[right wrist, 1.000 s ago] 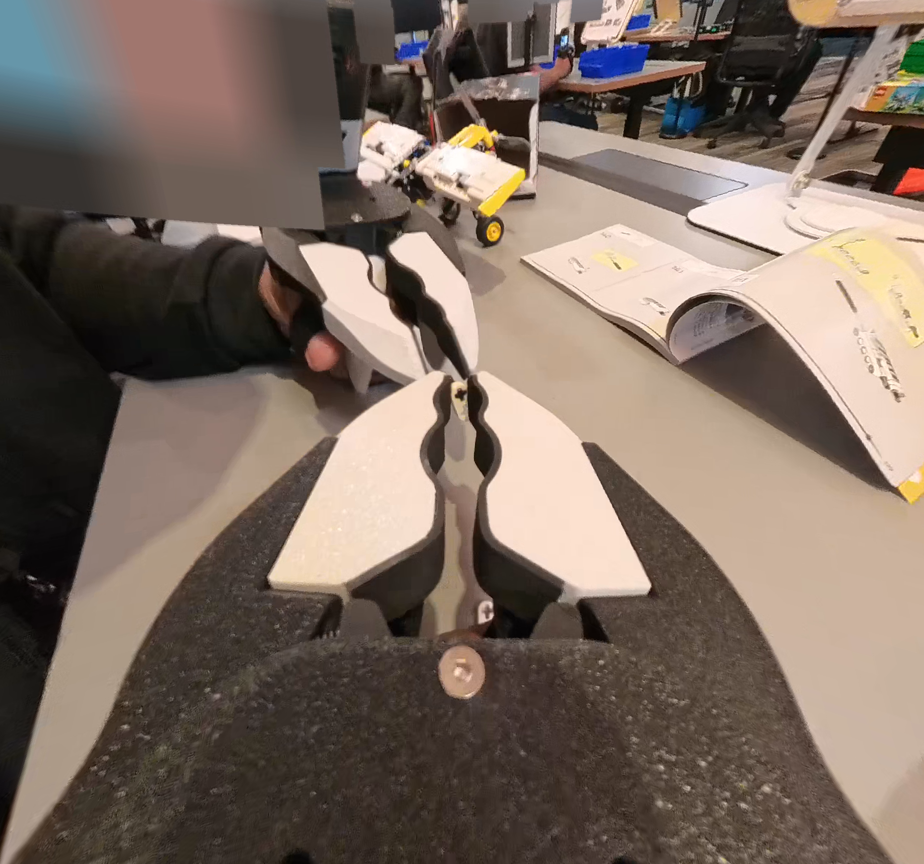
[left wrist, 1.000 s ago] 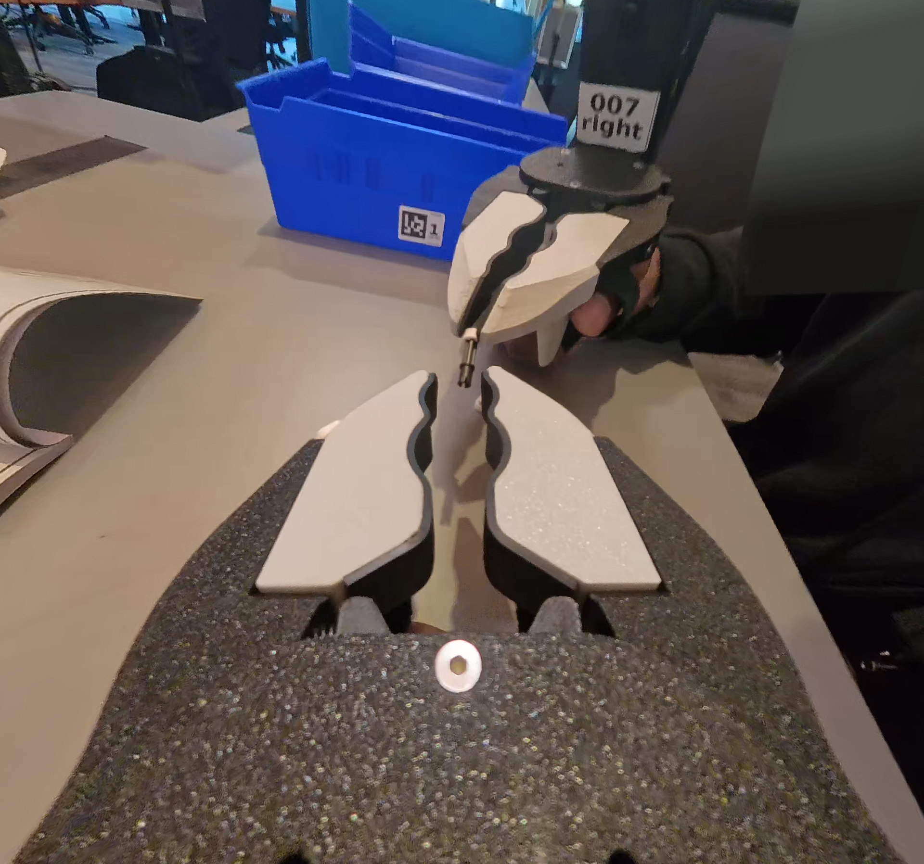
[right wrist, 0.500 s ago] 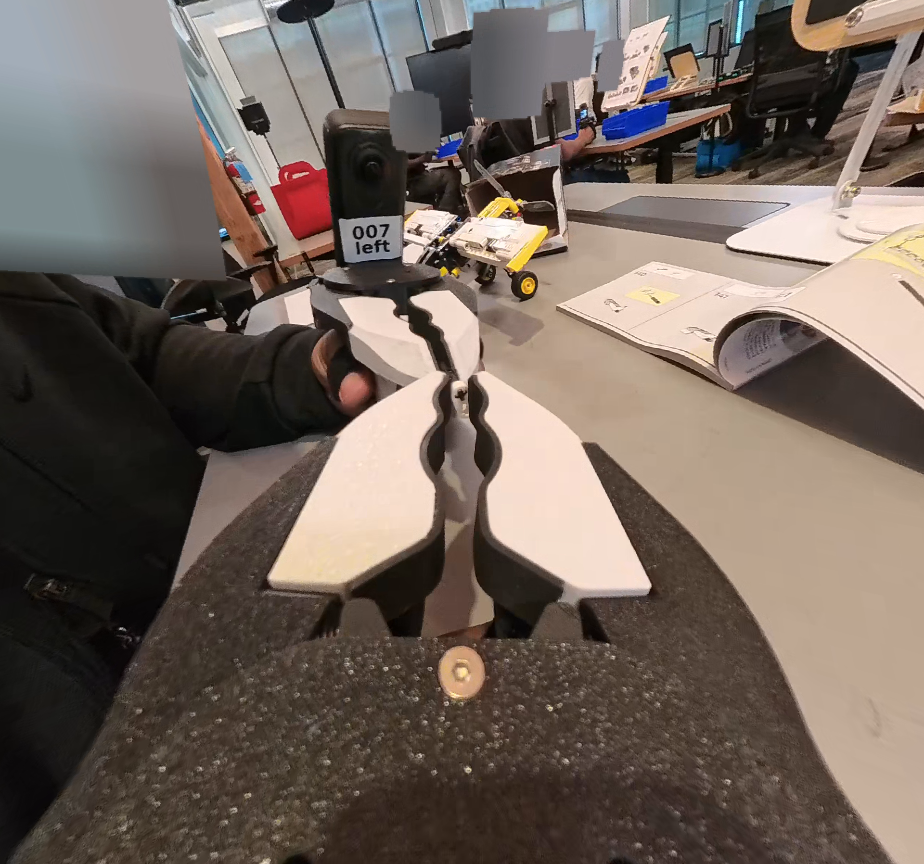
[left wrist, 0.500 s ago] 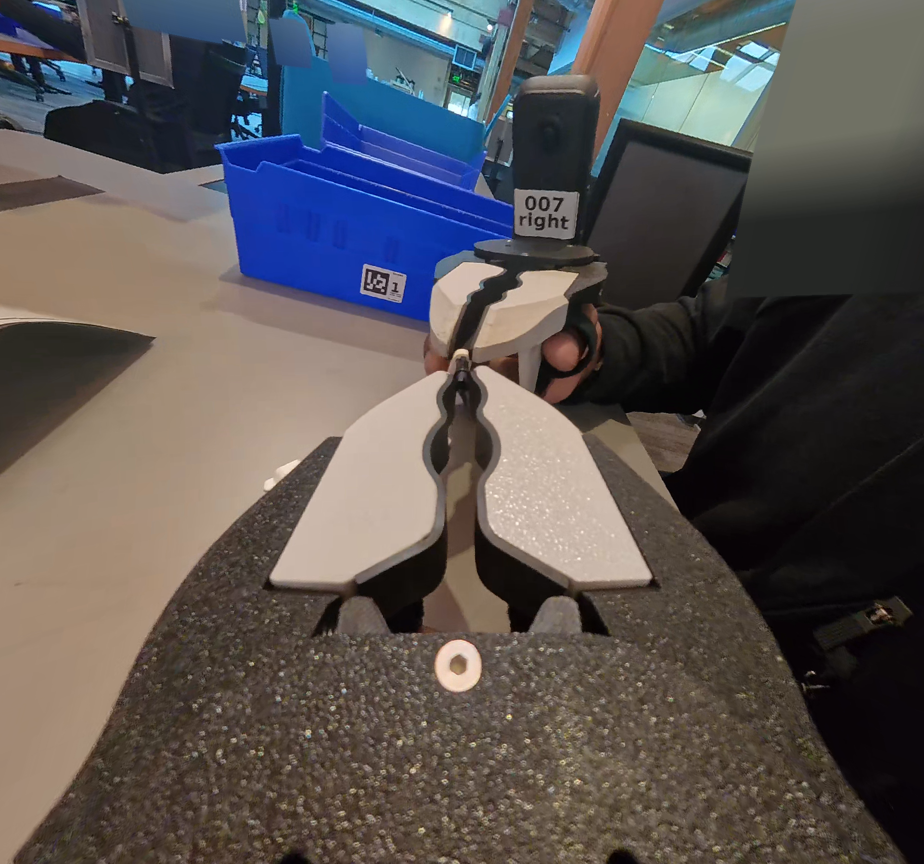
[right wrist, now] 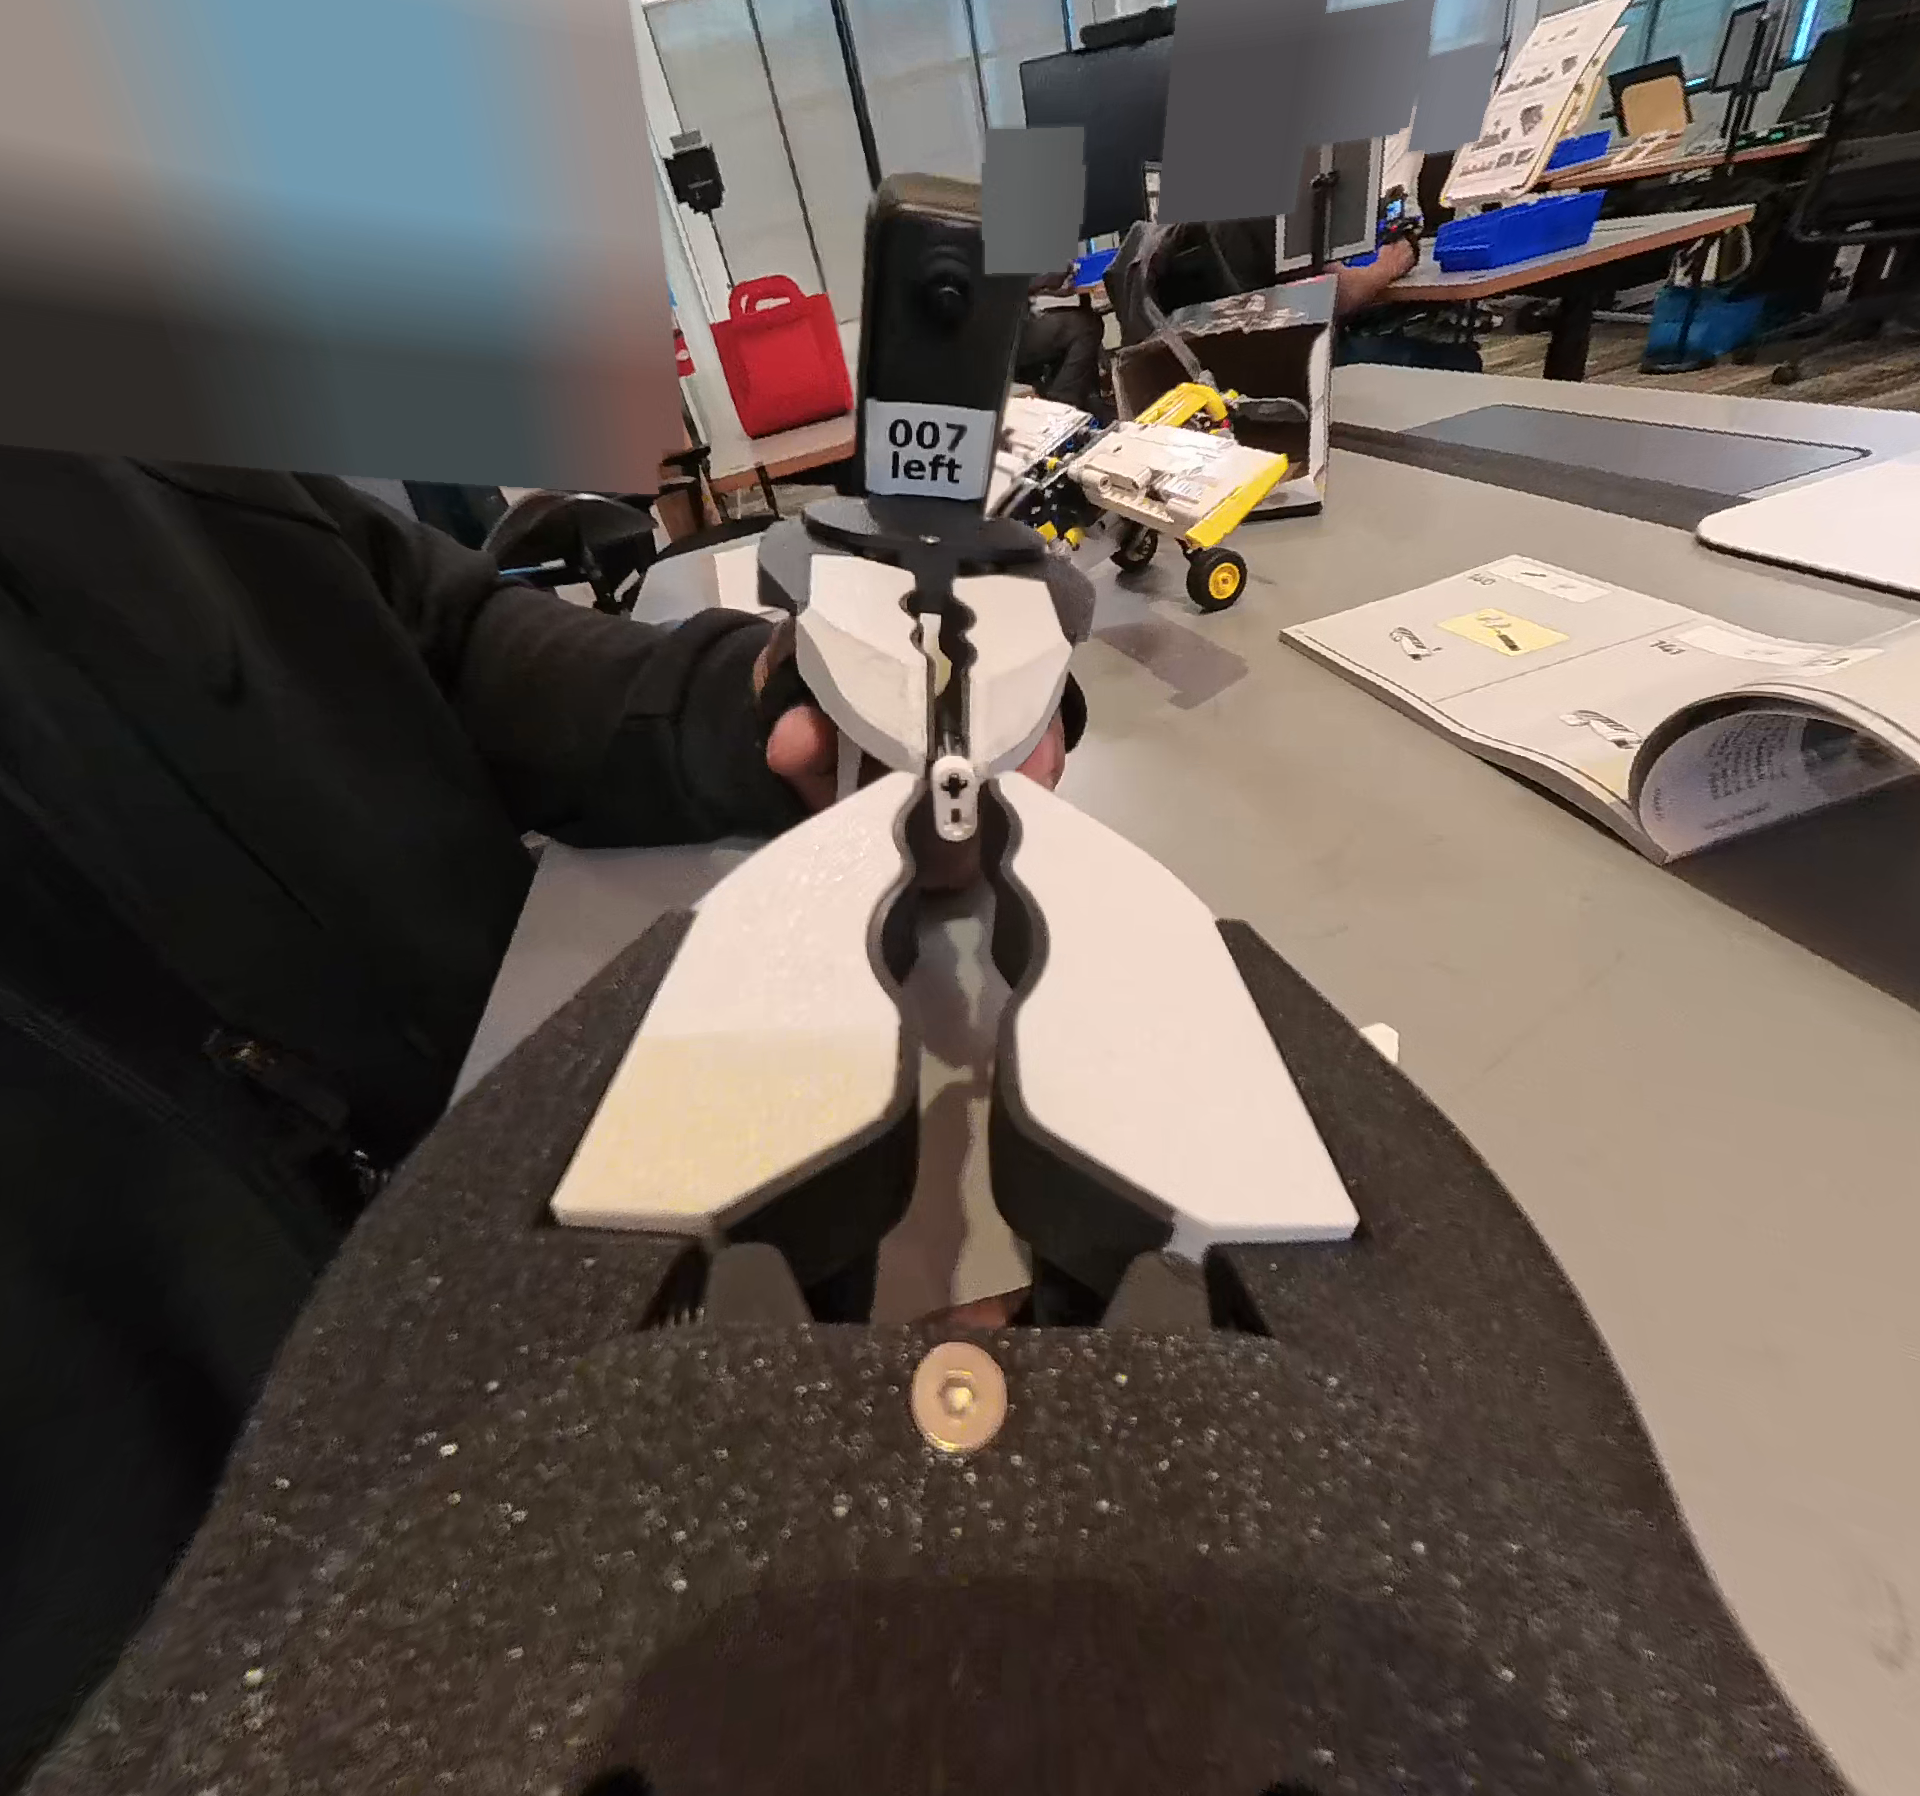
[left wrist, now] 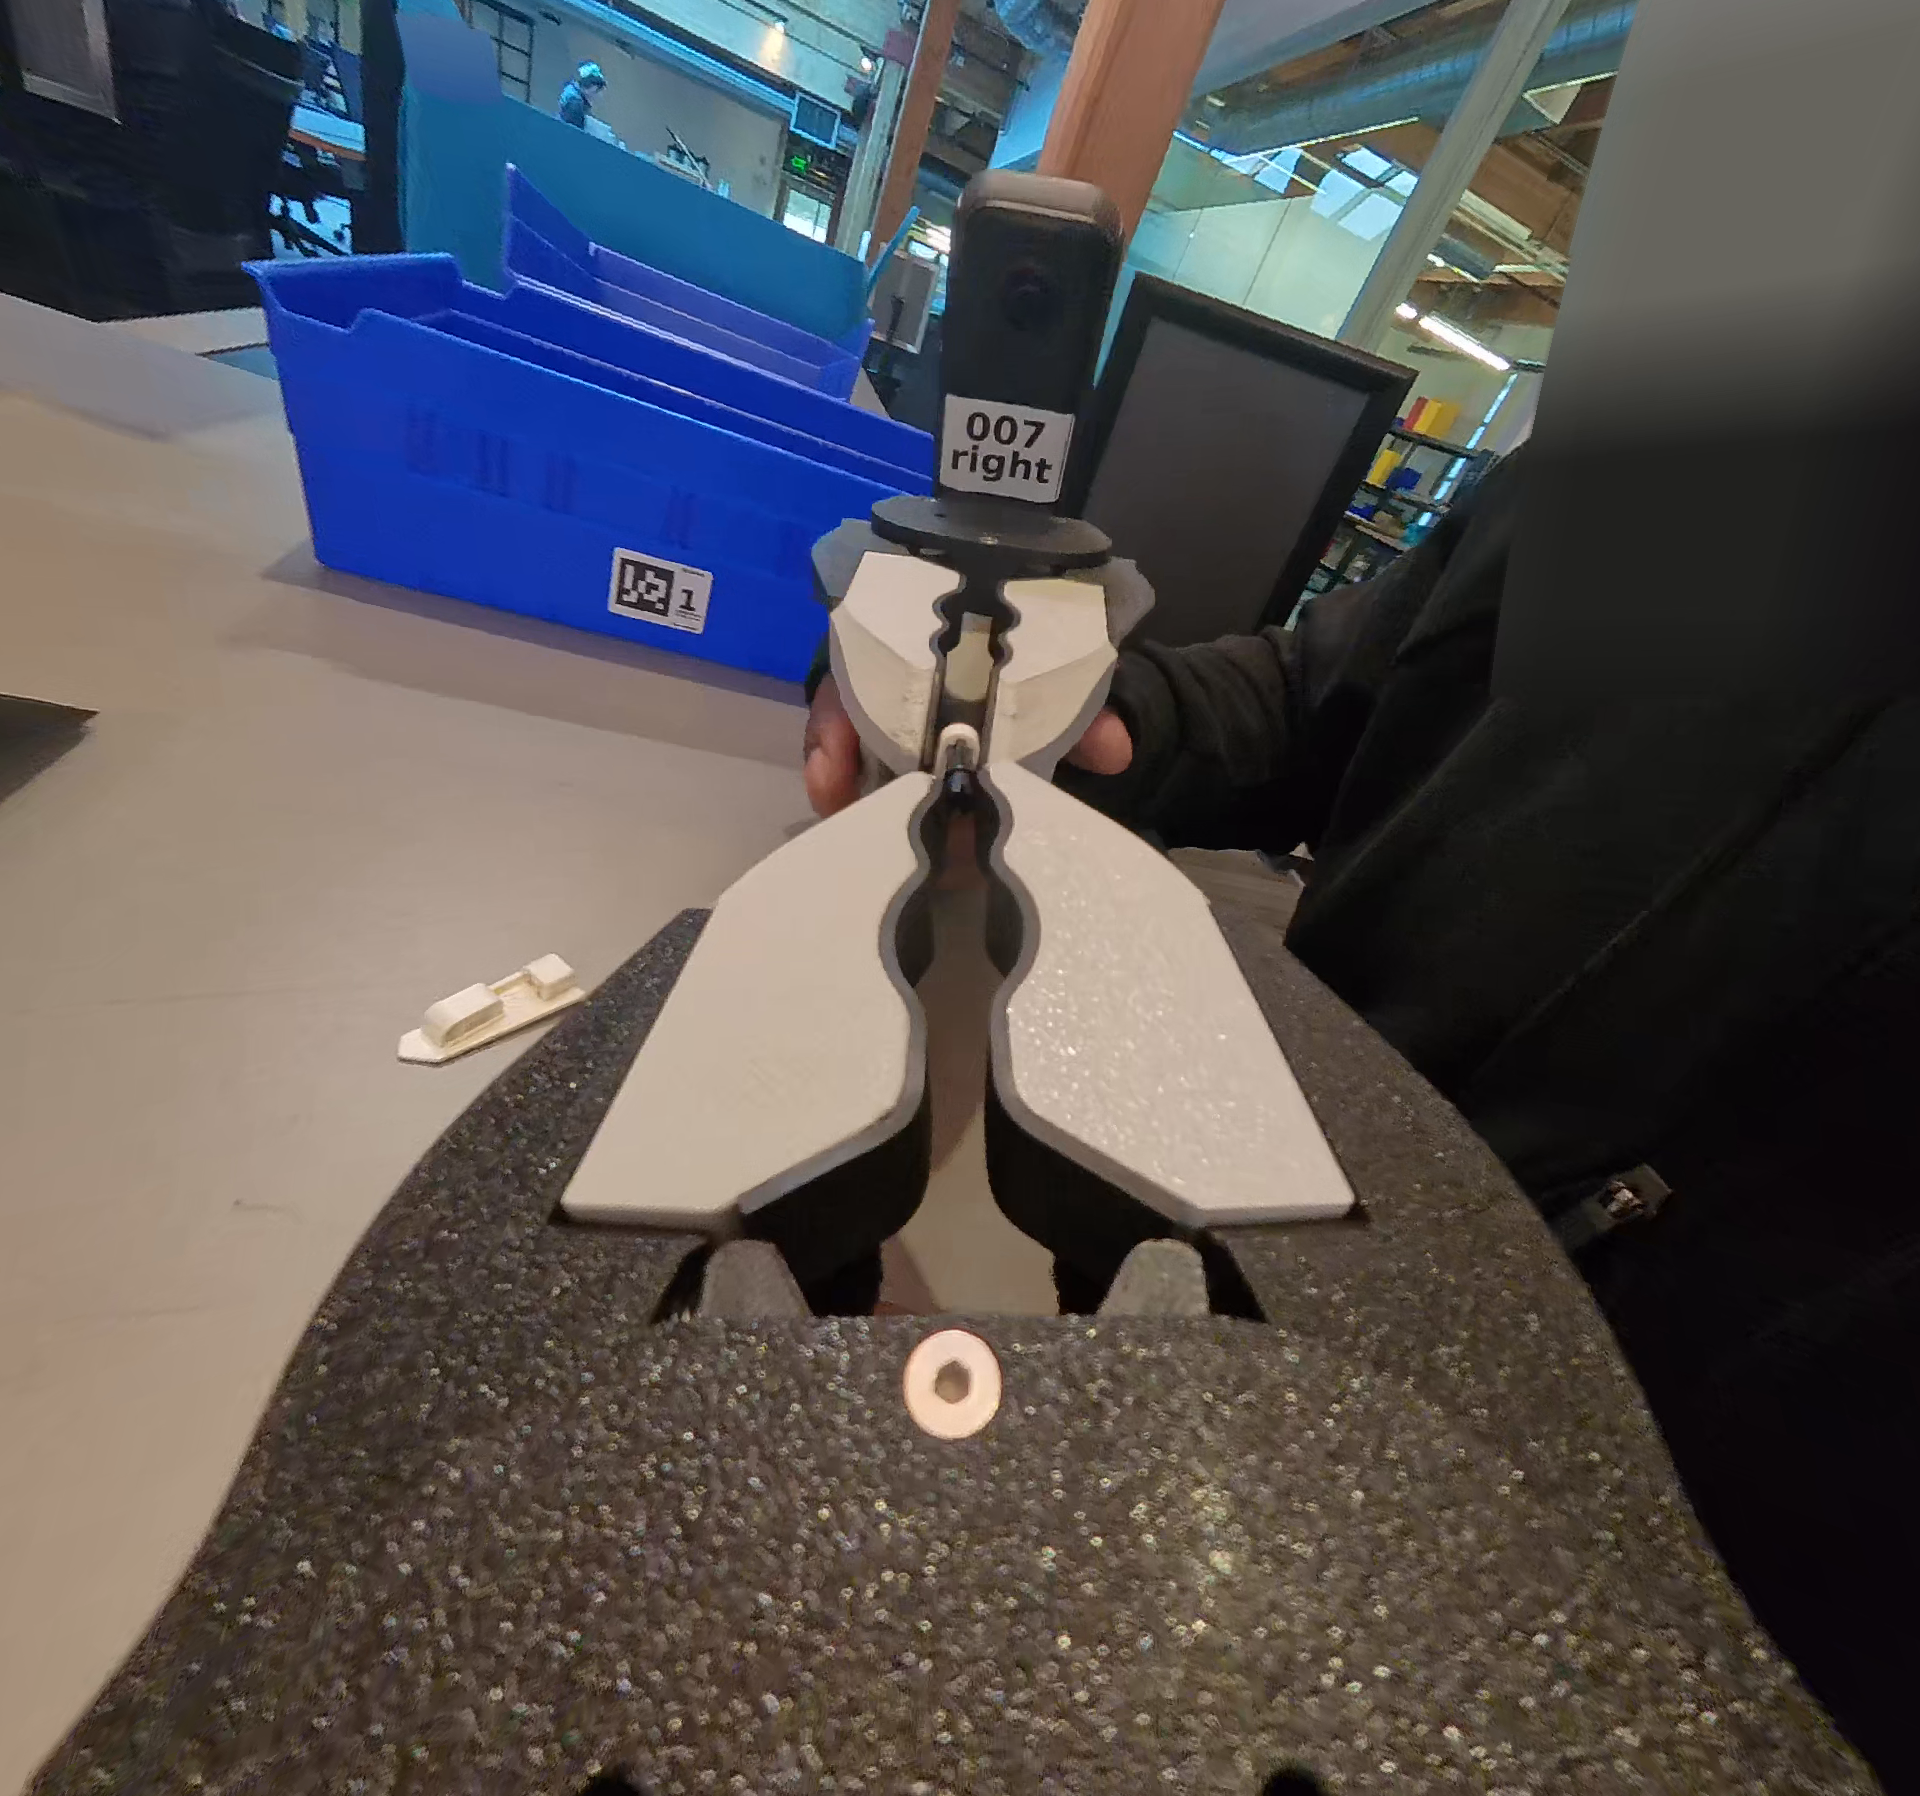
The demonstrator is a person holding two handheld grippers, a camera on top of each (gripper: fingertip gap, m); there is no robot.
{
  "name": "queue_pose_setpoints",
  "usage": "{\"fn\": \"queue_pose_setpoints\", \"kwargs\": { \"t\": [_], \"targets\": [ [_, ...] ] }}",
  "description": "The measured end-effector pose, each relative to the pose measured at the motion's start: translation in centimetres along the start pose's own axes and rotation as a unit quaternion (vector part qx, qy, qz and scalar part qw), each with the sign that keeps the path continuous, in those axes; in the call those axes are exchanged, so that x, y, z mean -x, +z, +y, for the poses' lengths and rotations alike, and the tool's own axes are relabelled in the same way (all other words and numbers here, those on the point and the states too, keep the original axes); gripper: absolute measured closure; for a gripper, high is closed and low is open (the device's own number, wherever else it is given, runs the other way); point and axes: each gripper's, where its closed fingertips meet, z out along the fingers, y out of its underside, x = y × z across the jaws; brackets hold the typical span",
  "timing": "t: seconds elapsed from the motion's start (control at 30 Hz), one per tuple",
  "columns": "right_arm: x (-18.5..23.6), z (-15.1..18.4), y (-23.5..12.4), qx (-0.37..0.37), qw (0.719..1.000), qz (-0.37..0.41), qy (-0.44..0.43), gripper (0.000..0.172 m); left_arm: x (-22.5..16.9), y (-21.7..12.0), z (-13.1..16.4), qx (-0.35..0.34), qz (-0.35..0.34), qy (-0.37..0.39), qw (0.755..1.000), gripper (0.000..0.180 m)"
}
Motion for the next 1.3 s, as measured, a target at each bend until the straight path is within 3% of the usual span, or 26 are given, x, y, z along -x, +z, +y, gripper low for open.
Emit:
{"fn": "queue_pose_setpoints", "kwargs": {
  "t": [0.53,1.3],
  "targets": [
    [0.32,0.27,0.02,0.01,0.999,0.008,-0.043,0.164,-0.16,0.17,0.58,0.026,0.01,-0.037,0.999,0.176],
    [0.76,0.47,-0.36,0.022,0.999,-0.009,-0.035,0.165,-0.72,-0.04,0.33,0.016,0.012,0.007,1.0,0.176]
  ]
}}
